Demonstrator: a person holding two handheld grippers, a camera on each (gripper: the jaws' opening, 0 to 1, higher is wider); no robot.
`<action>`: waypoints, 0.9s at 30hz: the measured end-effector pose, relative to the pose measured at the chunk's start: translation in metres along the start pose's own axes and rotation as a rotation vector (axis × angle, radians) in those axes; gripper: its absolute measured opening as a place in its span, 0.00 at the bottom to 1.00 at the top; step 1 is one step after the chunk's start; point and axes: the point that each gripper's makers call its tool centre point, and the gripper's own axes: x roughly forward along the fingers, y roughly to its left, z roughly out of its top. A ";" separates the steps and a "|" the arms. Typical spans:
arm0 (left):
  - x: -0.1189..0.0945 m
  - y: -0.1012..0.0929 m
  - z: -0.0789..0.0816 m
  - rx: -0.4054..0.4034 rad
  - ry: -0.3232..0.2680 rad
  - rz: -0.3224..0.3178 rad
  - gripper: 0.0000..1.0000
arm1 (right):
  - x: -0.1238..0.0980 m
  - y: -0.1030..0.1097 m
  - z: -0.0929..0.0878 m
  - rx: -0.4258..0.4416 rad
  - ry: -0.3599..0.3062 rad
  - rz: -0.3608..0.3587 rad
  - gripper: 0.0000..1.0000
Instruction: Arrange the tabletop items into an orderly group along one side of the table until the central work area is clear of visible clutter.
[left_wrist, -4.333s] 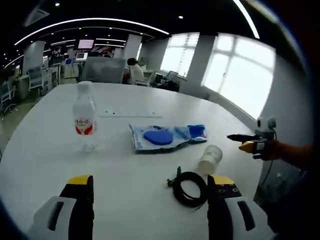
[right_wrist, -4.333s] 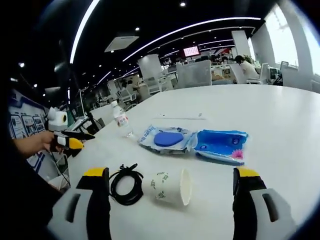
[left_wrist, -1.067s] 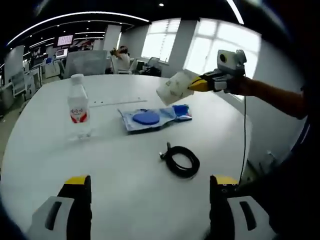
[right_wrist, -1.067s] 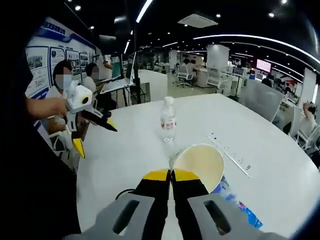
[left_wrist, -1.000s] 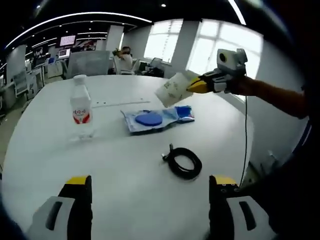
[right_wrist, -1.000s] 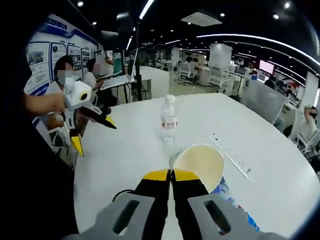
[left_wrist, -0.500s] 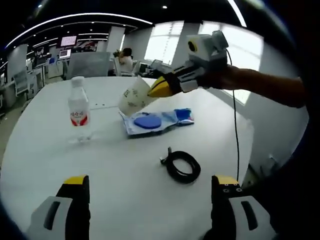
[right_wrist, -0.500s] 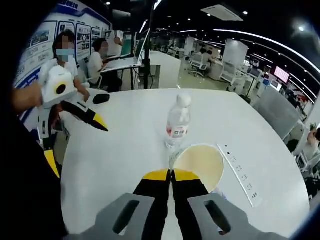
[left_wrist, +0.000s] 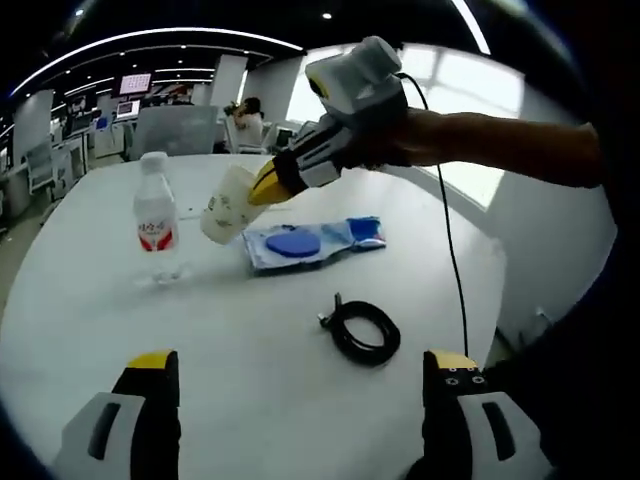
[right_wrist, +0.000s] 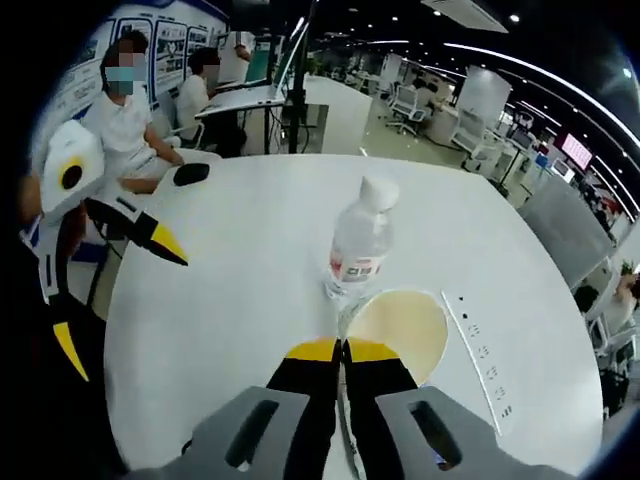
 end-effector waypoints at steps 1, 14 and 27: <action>0.000 0.000 0.000 -0.007 -0.002 -0.001 1.00 | 0.002 0.001 -0.001 0.002 0.004 0.001 0.00; -0.005 0.011 -0.008 -0.027 -0.002 0.014 1.00 | 0.037 0.007 -0.029 -0.071 0.210 0.091 0.00; -0.006 0.011 -0.005 -0.033 -0.014 0.014 1.00 | 0.050 0.011 -0.035 -0.129 0.263 0.131 0.00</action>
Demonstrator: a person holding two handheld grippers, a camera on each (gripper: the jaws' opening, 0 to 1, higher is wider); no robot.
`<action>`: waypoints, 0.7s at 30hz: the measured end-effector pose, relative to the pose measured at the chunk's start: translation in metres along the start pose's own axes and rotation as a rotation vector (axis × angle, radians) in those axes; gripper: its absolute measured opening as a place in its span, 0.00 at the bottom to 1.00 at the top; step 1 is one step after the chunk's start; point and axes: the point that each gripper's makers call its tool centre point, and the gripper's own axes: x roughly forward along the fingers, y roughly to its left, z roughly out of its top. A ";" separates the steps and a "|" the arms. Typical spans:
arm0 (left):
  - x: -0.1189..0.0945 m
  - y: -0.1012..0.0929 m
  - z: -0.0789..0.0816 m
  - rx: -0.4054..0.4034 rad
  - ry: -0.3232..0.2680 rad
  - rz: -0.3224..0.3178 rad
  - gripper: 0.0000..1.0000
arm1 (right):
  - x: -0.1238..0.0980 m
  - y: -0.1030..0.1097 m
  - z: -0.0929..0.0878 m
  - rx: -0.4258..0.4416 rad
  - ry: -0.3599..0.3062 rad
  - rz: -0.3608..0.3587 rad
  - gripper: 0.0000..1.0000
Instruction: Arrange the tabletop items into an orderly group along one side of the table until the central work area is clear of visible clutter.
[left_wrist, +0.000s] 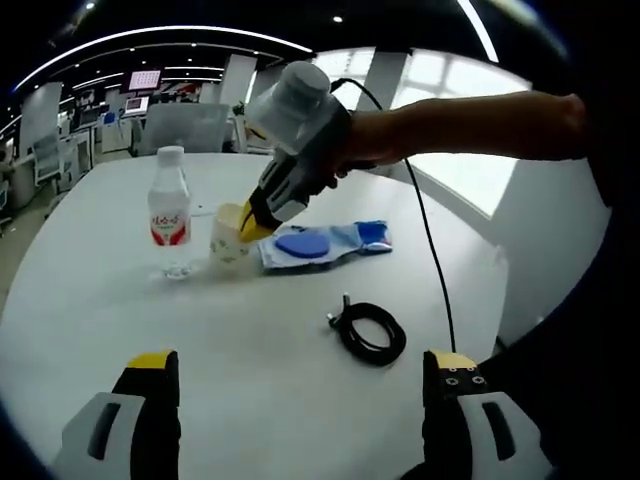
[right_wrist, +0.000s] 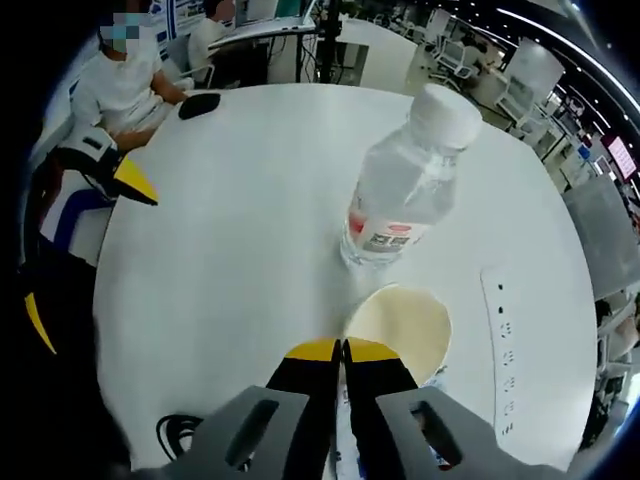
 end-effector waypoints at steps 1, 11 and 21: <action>0.000 0.000 -0.002 -0.002 0.003 0.001 1.00 | 0.000 0.001 0.001 -0.010 0.003 0.003 0.00; -0.002 0.002 -0.004 -0.013 -0.004 0.008 1.00 | 0.006 -0.004 0.010 -0.070 0.007 -0.016 0.00; -0.003 0.003 -0.004 -0.014 -0.023 0.015 1.00 | 0.005 -0.013 0.022 -0.192 -0.024 -0.073 0.01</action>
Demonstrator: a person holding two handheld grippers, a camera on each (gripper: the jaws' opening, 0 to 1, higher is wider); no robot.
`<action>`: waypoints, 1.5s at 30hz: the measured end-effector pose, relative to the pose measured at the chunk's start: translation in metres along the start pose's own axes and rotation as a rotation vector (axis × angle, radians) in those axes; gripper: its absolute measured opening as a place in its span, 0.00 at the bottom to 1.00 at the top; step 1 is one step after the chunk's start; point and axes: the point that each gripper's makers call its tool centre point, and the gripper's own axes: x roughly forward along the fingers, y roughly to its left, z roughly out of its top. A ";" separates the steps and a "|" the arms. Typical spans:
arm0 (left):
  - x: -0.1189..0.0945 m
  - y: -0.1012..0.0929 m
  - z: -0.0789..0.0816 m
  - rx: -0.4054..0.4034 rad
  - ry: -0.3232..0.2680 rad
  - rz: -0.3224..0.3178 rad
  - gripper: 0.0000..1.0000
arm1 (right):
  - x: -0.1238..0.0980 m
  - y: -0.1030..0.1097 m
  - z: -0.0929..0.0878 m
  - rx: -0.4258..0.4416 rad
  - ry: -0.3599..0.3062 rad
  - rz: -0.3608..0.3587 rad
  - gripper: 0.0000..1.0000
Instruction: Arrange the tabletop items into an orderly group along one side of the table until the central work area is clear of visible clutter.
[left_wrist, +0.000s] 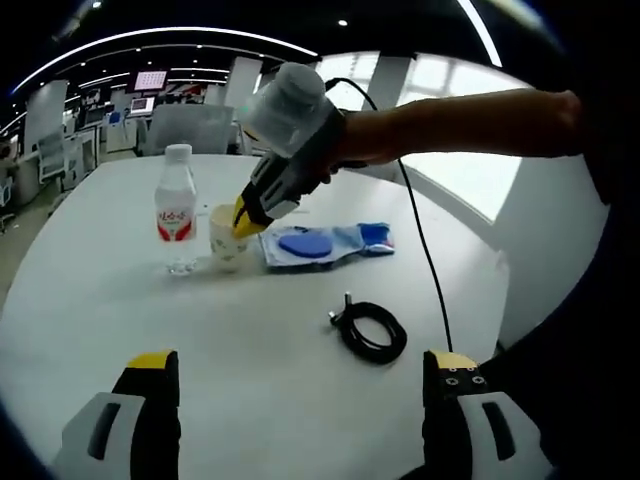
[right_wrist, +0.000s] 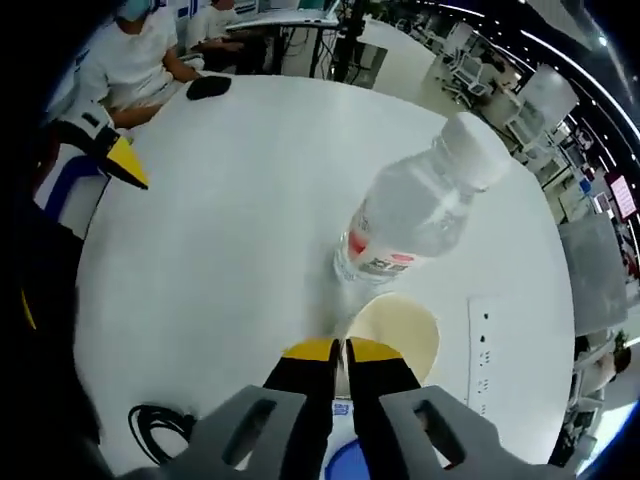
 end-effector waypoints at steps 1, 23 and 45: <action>0.000 -0.002 -0.001 -0.006 0.004 -0.005 1.00 | -0.001 0.004 -0.002 0.033 0.003 0.022 0.02; -0.017 0.005 -0.004 -0.031 -0.017 0.044 1.00 | -0.048 0.004 0.037 0.249 -0.277 -0.139 0.55; -0.024 0.007 0.033 -0.063 -0.133 0.064 1.00 | -0.143 0.039 -0.056 0.697 -0.505 -0.344 1.00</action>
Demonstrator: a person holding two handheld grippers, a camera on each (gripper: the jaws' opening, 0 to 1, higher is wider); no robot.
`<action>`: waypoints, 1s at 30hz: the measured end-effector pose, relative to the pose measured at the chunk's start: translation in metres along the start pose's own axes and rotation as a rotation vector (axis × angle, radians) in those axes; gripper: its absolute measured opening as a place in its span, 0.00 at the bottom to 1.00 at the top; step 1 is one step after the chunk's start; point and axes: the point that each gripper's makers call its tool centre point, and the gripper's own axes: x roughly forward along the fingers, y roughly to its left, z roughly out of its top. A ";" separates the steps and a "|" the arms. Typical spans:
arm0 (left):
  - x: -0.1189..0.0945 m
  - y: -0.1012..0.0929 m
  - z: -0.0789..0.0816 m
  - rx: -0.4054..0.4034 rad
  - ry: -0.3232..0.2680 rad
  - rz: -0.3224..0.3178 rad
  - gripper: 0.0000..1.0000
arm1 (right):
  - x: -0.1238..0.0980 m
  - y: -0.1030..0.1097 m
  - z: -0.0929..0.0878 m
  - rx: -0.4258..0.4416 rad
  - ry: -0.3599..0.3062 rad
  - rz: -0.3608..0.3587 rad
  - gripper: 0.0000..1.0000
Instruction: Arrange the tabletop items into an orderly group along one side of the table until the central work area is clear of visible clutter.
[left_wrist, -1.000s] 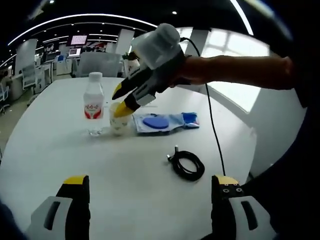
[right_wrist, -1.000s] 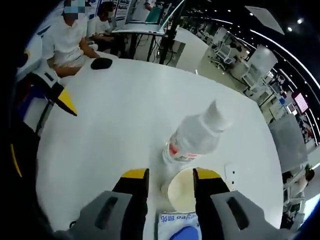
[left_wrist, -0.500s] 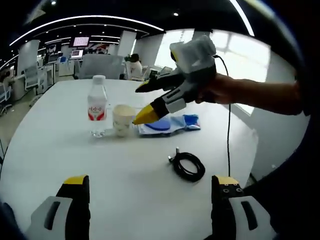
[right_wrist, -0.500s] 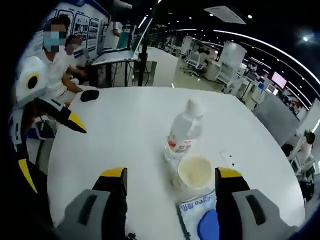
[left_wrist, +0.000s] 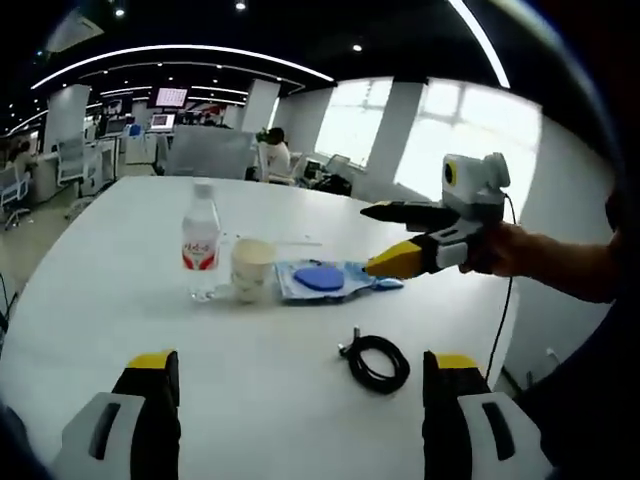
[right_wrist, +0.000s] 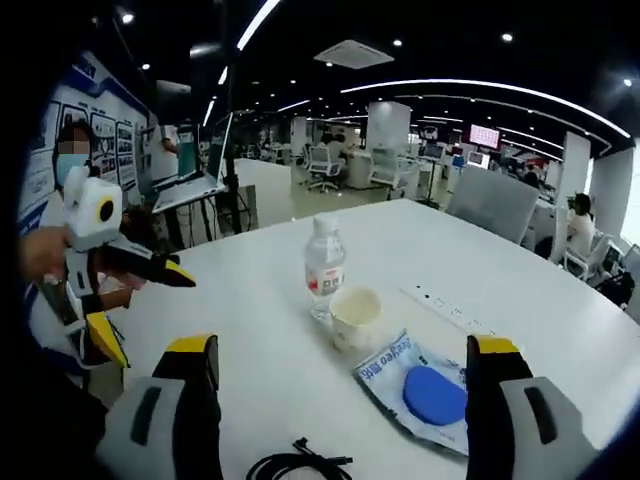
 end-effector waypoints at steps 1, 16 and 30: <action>-0.001 0.000 0.003 -0.003 -0.009 0.006 1.00 | -0.008 -0.004 -0.004 0.009 -0.005 -0.012 1.00; 0.007 -0.014 -0.003 0.039 0.000 -0.010 1.00 | -0.097 -0.029 -0.064 0.160 -0.055 -0.107 1.00; 0.017 -0.019 -0.007 0.073 0.036 -0.034 1.00 | -0.165 -0.060 -0.117 0.257 0.001 -0.254 0.99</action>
